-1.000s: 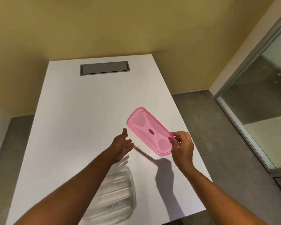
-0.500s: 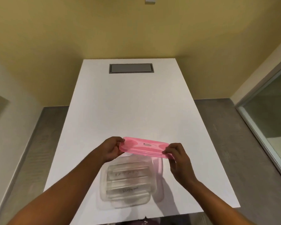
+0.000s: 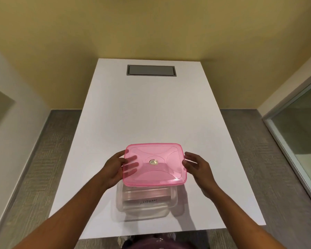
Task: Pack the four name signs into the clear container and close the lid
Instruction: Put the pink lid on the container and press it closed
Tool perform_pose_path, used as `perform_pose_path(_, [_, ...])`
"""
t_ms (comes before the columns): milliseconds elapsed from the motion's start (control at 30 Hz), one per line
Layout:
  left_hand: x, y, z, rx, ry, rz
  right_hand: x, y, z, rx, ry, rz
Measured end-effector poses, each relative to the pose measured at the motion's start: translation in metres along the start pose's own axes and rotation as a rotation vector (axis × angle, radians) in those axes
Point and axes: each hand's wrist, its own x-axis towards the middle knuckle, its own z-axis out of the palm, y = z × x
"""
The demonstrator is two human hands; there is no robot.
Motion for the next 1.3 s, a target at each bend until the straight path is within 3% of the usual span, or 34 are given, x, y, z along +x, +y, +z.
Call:
perform_pose_path(200, [-0.004,-0.015,-0.009,0.146,0.014,0.112,0.010,0.000,0.017,0.142,0.049,0.162])
perform_pose_path(400, [-0.018,-0.041,-0.011,0.700,0.380,0.474,0.000,0.016,0.027,0.046,0.076,0.208])
perform_pose_path(467, [-0.021,-0.051,-0.014,0.773,0.436,0.539,-0.007,0.021,0.034,0.014,0.068,0.208])
perform_pose_path(733, [-0.014,-0.099,-0.030,0.770,0.456,0.460,-0.028,0.044,0.068,-0.619,0.123,0.076])
perform_pose_path(1300, [0.007,-0.117,-0.039,0.835,0.508,0.474,-0.035,0.051,0.085,-0.795,0.196,-0.041])
